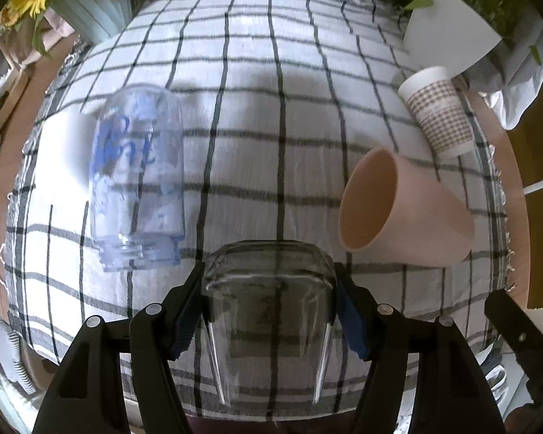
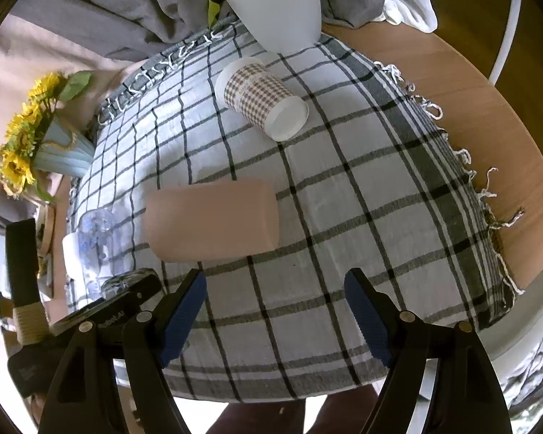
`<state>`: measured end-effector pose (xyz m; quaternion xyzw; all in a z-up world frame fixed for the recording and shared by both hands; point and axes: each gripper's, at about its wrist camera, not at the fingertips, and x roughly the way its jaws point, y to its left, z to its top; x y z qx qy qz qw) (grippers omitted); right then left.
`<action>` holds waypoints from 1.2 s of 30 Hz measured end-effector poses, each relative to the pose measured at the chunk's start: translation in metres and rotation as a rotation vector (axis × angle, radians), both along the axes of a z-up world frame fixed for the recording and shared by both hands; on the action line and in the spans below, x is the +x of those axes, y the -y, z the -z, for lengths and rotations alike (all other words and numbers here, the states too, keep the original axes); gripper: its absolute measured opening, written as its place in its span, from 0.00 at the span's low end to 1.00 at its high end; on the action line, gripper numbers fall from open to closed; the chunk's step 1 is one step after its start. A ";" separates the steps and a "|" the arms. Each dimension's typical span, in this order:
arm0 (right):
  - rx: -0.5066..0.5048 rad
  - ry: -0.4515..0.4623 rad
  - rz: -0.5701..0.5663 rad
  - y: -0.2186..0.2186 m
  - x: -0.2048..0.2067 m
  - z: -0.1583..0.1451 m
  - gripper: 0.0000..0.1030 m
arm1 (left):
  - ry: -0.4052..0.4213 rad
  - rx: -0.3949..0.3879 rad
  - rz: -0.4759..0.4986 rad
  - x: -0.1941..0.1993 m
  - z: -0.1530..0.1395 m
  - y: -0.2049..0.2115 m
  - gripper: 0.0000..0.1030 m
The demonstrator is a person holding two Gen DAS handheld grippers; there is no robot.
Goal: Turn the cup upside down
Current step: 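Carry the glass cup with the left gripper and lower it onto the cloth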
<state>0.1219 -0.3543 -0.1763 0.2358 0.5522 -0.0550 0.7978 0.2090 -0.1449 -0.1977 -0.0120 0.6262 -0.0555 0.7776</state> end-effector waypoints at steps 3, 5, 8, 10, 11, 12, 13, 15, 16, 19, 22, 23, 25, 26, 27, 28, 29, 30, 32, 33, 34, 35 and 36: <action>0.001 0.008 0.004 0.001 -0.002 -0.003 0.76 | 0.033 -0.001 0.004 -0.003 -0.008 0.004 0.64; 0.004 0.011 0.006 0.002 -0.003 -0.005 0.76 | 0.049 -0.003 0.007 -0.006 -0.013 0.003 0.64; 0.001 0.018 0.003 0.001 -0.005 -0.007 0.76 | 0.062 -0.010 0.008 -0.014 -0.016 0.004 0.64; -0.002 0.025 -0.004 -0.001 -0.007 -0.010 0.76 | 0.073 -0.014 0.009 -0.019 -0.017 0.006 0.64; -0.005 0.027 -0.006 -0.002 -0.008 -0.011 0.76 | 0.083 -0.017 0.012 -0.022 -0.019 0.006 0.64; -0.008 0.030 -0.012 -0.003 -0.008 -0.012 0.76 | 0.092 -0.018 0.017 -0.025 -0.021 0.007 0.64; -0.011 0.033 -0.019 -0.004 -0.009 -0.012 0.76 | 0.097 -0.018 0.021 -0.028 -0.022 0.007 0.64; -0.018 0.035 -0.029 -0.006 -0.012 -0.013 0.76 | 0.103 -0.017 0.022 -0.033 -0.024 0.007 0.64; -0.021 0.034 -0.034 -0.006 -0.013 -0.013 0.76 | 0.105 -0.017 0.021 -0.036 -0.025 0.007 0.64; -0.023 0.029 -0.047 -0.008 -0.016 -0.011 0.76 | 0.111 -0.021 0.029 -0.045 -0.027 0.006 0.64; -0.030 0.025 -0.058 -0.008 -0.019 -0.011 0.76 | 0.112 -0.019 0.037 -0.055 -0.028 0.007 0.63; -0.033 0.025 -0.061 -0.009 -0.020 -0.011 0.76 | 0.111 -0.023 0.037 -0.057 -0.028 0.007 0.63; -0.036 0.023 -0.068 -0.010 -0.022 -0.010 0.76 | 0.106 -0.029 0.036 -0.062 -0.028 0.006 0.64; -0.037 0.022 -0.071 -0.010 -0.023 -0.010 0.76 | 0.103 -0.033 0.038 -0.066 -0.028 0.006 0.64; -0.038 0.021 -0.074 -0.011 -0.024 -0.010 0.76 | 0.101 -0.033 0.038 -0.068 -0.027 0.006 0.64; -0.039 0.020 -0.078 -0.011 -0.025 -0.009 0.76 | 0.101 -0.033 0.039 -0.071 -0.027 0.006 0.64; -0.041 0.019 -0.080 -0.011 -0.025 -0.009 0.76 | 0.102 -0.032 0.040 -0.073 -0.027 0.006 0.64; -0.043 0.019 -0.083 -0.012 -0.026 -0.009 0.76 | 0.104 -0.031 0.041 -0.075 -0.027 0.006 0.64; -0.047 0.018 -0.090 -0.013 -0.028 -0.009 0.76 | 0.107 -0.030 0.040 -0.078 -0.028 0.007 0.64; -0.048 0.019 -0.092 -0.013 -0.029 -0.009 0.76 | 0.108 -0.030 0.040 -0.079 -0.028 0.007 0.64; -0.050 0.019 -0.094 -0.013 -0.029 -0.009 0.76 | 0.108 -0.030 0.041 -0.080 -0.027 0.007 0.64; -0.051 0.018 -0.095 -0.013 -0.030 -0.009 0.76 | 0.109 -0.030 0.042 -0.081 -0.027 0.007 0.64; -0.052 0.017 -0.096 -0.013 -0.030 -0.009 0.76 | 0.111 -0.030 0.043 -0.081 -0.027 0.007 0.63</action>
